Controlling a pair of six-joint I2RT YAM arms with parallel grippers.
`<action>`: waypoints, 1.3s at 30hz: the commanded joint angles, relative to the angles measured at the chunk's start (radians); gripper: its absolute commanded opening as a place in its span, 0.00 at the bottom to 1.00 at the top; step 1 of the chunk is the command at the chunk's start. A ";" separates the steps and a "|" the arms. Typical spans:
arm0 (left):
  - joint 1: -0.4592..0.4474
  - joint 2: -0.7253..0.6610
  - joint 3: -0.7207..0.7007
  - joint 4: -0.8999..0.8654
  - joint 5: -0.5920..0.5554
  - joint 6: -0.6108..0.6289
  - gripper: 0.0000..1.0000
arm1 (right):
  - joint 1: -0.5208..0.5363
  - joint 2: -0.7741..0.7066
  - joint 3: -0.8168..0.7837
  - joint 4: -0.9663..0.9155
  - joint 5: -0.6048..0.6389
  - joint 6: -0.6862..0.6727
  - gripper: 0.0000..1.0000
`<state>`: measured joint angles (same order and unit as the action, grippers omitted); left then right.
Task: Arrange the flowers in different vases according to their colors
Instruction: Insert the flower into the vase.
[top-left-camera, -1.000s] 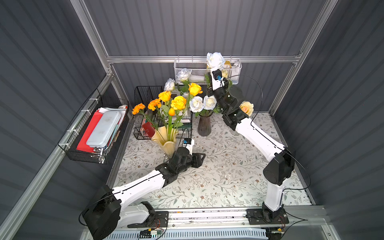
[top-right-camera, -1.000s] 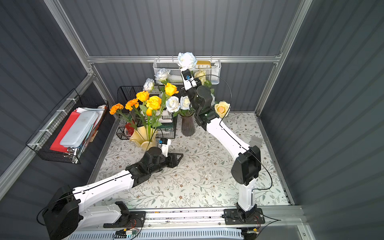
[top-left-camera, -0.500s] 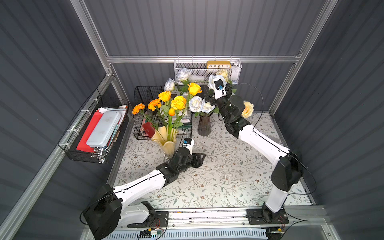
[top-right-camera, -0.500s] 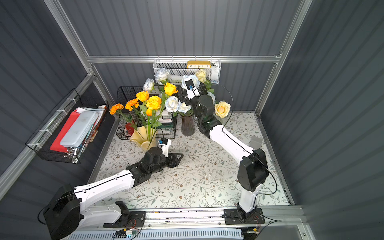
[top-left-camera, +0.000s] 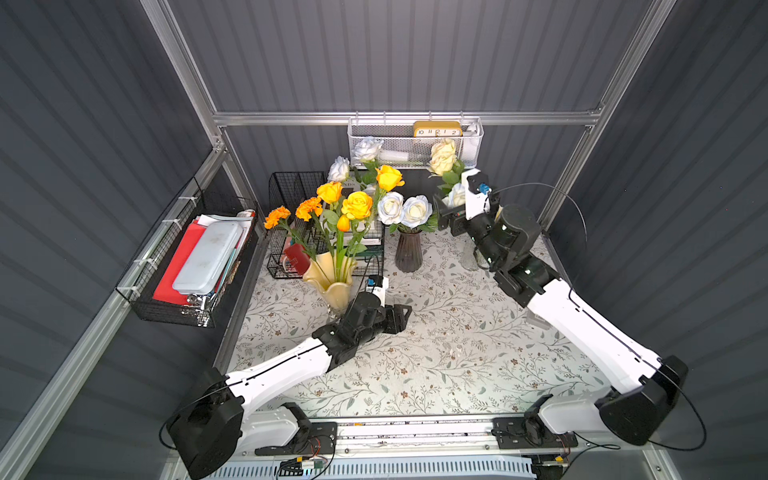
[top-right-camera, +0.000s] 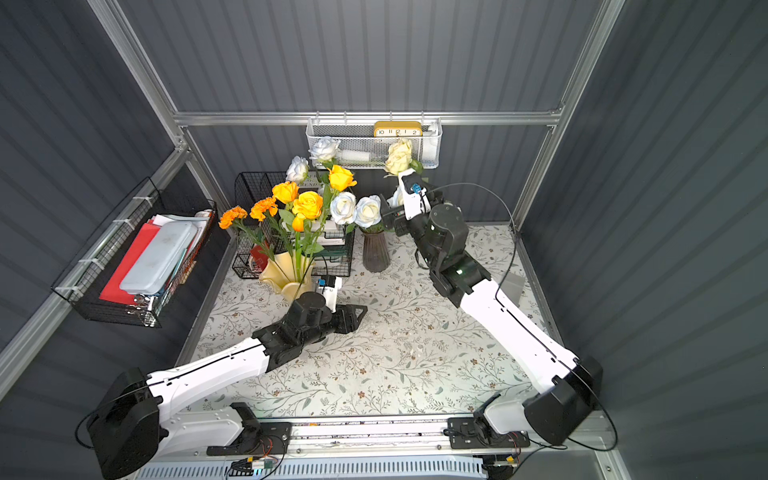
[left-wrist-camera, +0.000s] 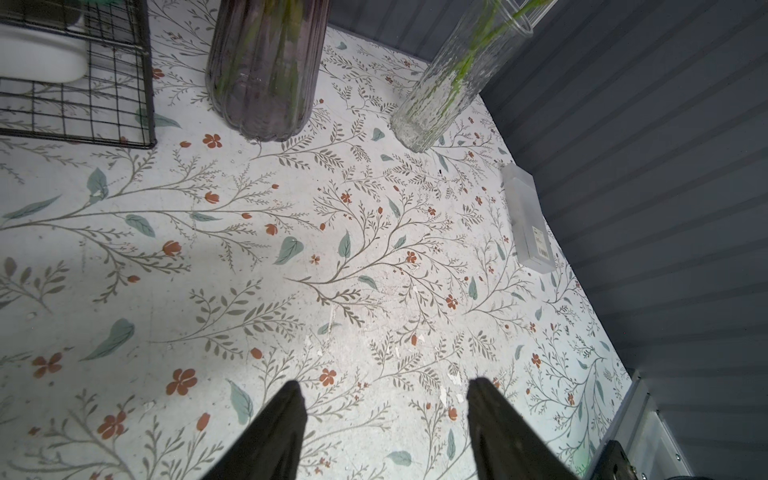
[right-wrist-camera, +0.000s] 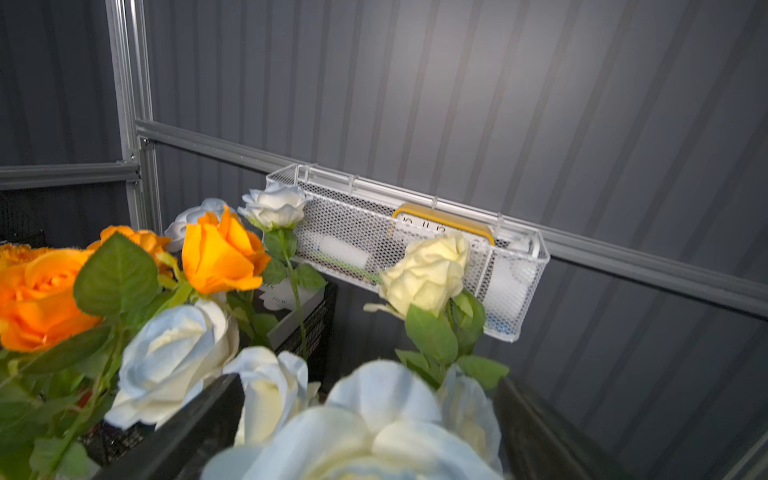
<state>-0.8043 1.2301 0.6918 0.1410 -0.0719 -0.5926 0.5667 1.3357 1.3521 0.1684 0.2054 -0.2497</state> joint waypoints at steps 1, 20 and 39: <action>0.006 -0.050 0.022 0.000 -0.030 0.018 0.76 | 0.003 -0.101 -0.089 -0.147 -0.021 0.116 0.99; 0.016 -0.084 0.048 -0.034 -0.080 0.047 0.85 | -0.010 -0.219 -0.108 -0.441 0.041 0.205 0.99; 0.022 -0.092 0.028 -0.046 -0.093 0.059 0.87 | -0.140 -0.061 0.034 -0.590 -0.173 0.239 0.99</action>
<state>-0.7910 1.1564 0.7212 0.1162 -0.1482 -0.5648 0.4671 1.2251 1.2984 -0.3634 0.1234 -0.0154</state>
